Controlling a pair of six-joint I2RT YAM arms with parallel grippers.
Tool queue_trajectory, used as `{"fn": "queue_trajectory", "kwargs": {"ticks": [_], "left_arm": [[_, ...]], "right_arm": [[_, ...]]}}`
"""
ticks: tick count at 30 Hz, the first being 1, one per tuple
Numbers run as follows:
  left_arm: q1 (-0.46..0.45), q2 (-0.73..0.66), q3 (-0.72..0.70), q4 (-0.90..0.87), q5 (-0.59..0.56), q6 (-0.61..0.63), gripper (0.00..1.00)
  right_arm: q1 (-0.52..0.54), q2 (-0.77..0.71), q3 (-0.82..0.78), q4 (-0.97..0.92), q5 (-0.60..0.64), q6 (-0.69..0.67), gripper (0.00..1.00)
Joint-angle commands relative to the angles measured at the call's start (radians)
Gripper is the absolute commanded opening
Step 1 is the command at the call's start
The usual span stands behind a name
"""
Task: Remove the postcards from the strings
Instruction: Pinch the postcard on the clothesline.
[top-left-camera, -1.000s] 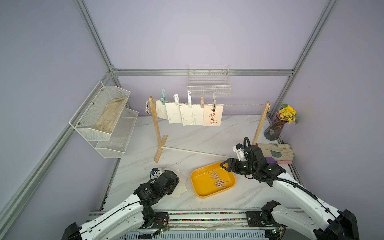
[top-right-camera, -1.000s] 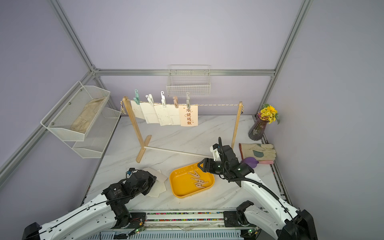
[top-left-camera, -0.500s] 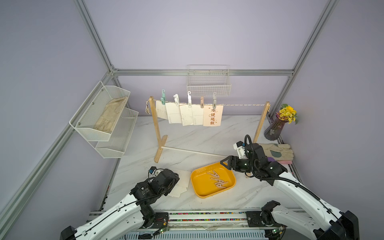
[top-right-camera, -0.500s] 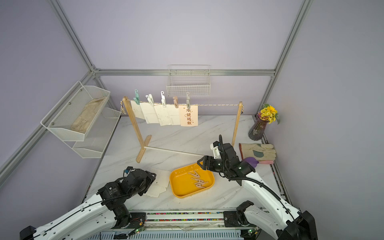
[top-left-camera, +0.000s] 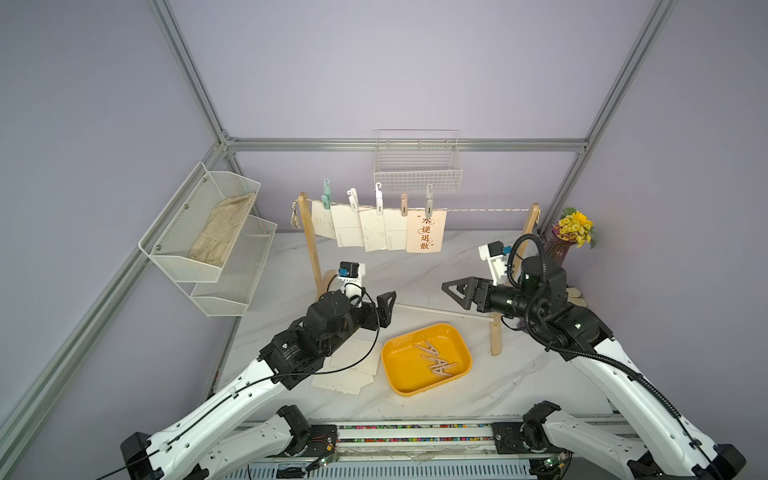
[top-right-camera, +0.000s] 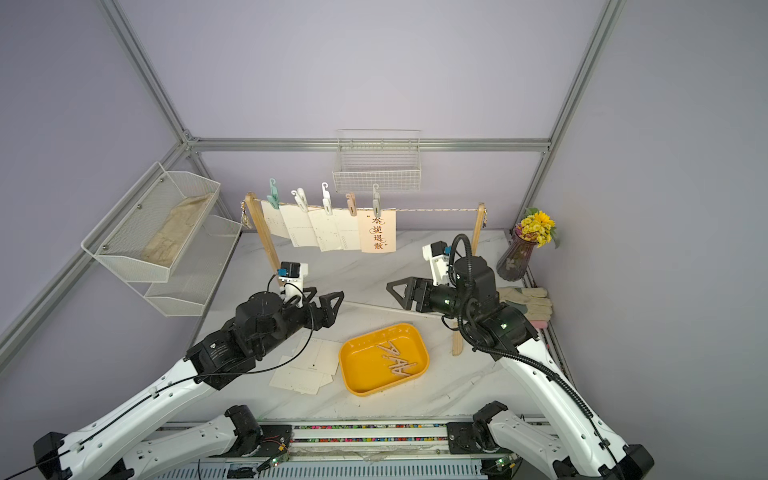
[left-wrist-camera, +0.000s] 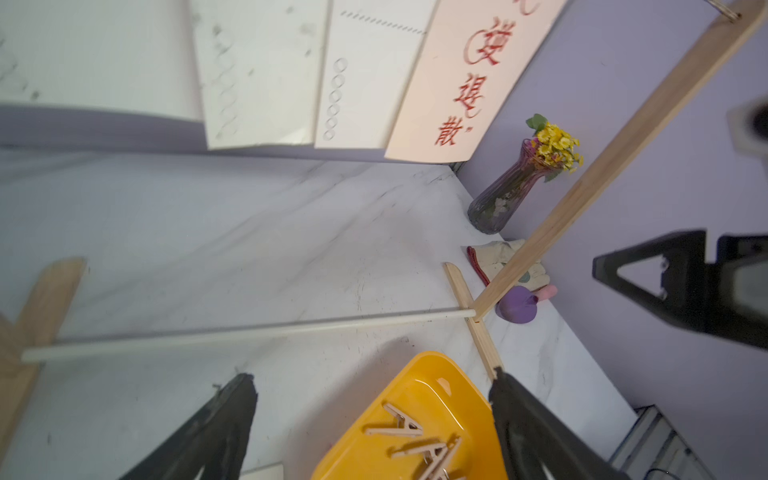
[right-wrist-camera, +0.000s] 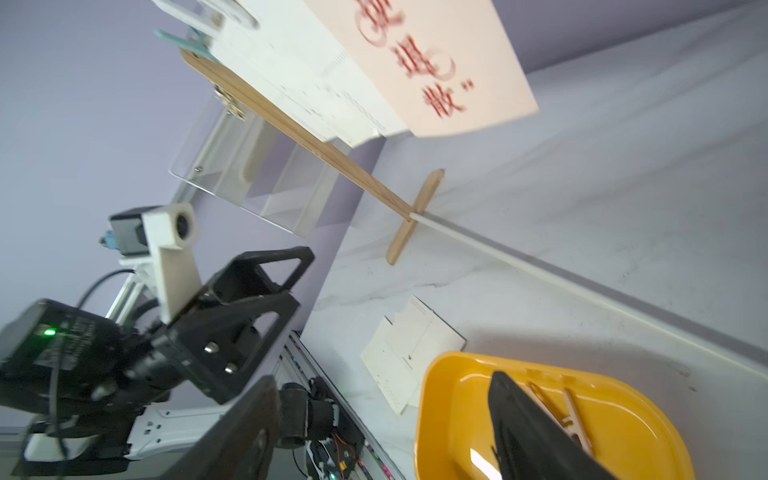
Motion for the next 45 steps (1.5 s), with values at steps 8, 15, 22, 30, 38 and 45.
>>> {"fn": "queue_trajectory", "kwargs": {"ticks": [8, 15, 22, 30, 38, 45], "left_arm": [[0.021, 0.234, 0.166, 0.498, 0.190, 0.593, 0.95], [0.133, 0.345, 0.220, 0.602, 0.195, 0.578, 0.97], [0.215, 0.401, 0.231, 0.651, 0.332, 0.521, 0.96], [0.220, 0.411, 0.224, 0.652, 0.460, 0.505, 0.90], [0.228, 0.467, 0.244, 0.661, 0.476, 0.508, 0.88], [0.234, 0.552, 0.293, 0.678, 0.497, 0.511, 0.79]], "right_arm": [[-0.029, 0.211, 0.382, 0.016, -0.056, 0.382, 0.87], [-0.048, 0.314, 0.466, 0.108, -0.103, 0.656, 0.88], [-0.075, 0.387, 0.536, 0.113, -0.103, 0.713, 0.88], [-0.097, 0.430, 0.590, 0.108, -0.088, 0.711, 0.89], [-0.110, 0.444, 0.597, 0.114, -0.074, 0.729, 0.89], [-0.111, 0.447, 0.590, 0.130, -0.079, 0.776, 0.89]]}}
